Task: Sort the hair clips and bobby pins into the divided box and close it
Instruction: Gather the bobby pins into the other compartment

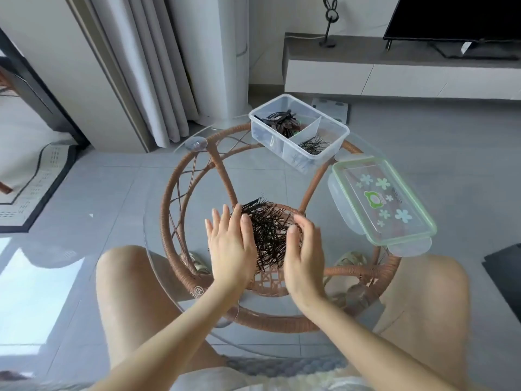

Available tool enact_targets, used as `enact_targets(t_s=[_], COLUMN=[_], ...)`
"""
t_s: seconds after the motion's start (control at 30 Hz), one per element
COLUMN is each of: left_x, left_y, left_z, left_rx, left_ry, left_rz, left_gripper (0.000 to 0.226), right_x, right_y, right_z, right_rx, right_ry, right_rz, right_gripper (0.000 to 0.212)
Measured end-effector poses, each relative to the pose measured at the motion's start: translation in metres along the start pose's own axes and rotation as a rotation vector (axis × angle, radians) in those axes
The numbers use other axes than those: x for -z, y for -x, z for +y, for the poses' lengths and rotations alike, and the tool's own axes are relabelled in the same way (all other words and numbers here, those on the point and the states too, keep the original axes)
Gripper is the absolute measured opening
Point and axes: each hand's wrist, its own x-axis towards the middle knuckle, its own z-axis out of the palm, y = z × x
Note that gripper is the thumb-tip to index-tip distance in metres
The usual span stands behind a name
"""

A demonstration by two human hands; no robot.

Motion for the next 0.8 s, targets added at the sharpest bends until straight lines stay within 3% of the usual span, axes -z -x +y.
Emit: enact_targets(t_s=[0.17,0.23,0.3,0.4,0.5,0.63,0.8], left_x=[0.005,0.012,0.018,0.025,0.028,0.03,0.034], left_y=[-0.004,-0.016,-0.033,-0.06,-0.074,-0.08,-0.08], left_z=[0.023,0.028,0.027,0.029,0.035,0.033,0.015], left_rx=[0.118,0.148,0.138,0.055,0.023,-0.006,-0.149], left_ry=[0.488,0.534,0.427,0.231,0.182,0.137,0.012], left_rz=[0.072,0.1,0.108,0.089,0.069,0.042,-0.008], left_gripper=[0.038,0.034,0.03,0.03,0.031,0.03,0.027], right_x=[-0.031,-0.027,-0.009,0.031,0.061,0.051,0.002], right_y=[-0.01,-0.021,-0.046,-0.119,-0.179,-0.203,-0.177], right_z=[-0.031,-0.038,-0.038,-0.024,-0.014,-0.016,-0.032], right_rx=[-0.137,-0.14,0.007,0.309,0.41,0.642,0.844], right_ry=[-0.31,-0.38,-0.229,0.386,0.844,0.923,0.787], right_rz=[0.082,0.078,0.128,0.169,-0.094,-0.219,-0.293], right_gripper=[0.024,0.021,0.023,0.044,0.047,0.009,0.002])
